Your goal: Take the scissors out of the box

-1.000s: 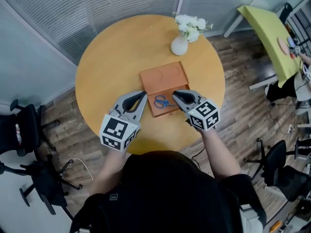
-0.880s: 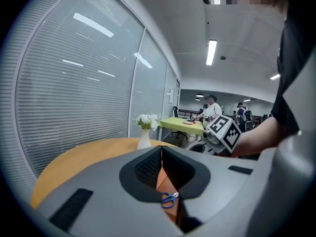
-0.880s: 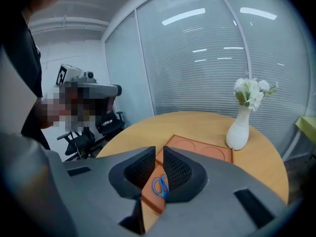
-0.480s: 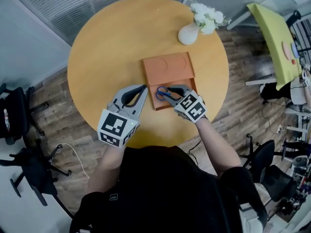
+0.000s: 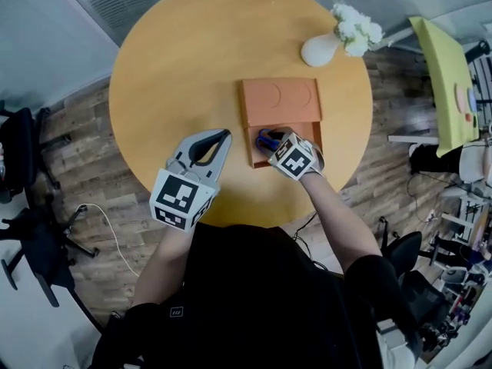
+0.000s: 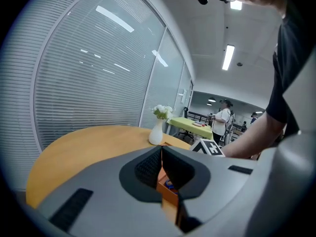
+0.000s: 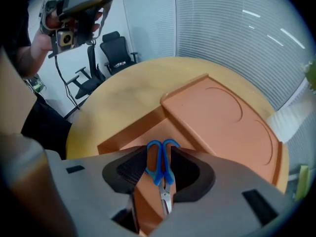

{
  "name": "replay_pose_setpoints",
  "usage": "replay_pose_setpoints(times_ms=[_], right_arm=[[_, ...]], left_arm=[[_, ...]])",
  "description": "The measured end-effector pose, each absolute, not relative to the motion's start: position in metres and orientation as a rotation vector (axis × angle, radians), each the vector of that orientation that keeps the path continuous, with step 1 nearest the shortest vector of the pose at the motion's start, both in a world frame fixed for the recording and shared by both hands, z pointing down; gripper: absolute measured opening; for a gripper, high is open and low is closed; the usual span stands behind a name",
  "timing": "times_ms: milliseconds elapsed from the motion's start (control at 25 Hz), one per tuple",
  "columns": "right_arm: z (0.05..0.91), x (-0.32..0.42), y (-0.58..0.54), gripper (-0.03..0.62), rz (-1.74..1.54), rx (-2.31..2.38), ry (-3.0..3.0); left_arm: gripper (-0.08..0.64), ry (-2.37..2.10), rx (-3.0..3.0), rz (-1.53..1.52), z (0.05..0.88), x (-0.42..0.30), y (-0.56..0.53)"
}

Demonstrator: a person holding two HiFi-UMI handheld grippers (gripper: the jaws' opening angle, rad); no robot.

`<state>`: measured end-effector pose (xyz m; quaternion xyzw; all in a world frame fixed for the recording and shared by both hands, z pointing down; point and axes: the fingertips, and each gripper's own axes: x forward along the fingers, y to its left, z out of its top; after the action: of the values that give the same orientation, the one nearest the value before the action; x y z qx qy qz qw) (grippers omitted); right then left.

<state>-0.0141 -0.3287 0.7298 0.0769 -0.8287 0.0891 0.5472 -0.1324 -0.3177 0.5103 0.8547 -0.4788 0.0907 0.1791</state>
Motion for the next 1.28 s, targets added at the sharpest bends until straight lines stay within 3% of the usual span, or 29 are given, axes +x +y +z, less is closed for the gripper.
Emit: replay_pose_setpoints(times_ms=[280,760,1280], right_arm=[[0.751,-0.014,-0.334,0.107,0.200,0.200,-1.899],[0.758,-0.020,-0.333,0.092,0.100,0.151,-1.837],[0.701,-0.025,-0.338,0.084,0.100,0.379,-1.943]], left_arm=[[0.015,-1.364,2.382,0.256,0.522,-0.141,-0.311],[0.015,-1.355,2.370,0.244,0.527,-0.152,-0.303],[0.014,-1.259,2.497,0.225,0.494,-0.156,-0.294]])
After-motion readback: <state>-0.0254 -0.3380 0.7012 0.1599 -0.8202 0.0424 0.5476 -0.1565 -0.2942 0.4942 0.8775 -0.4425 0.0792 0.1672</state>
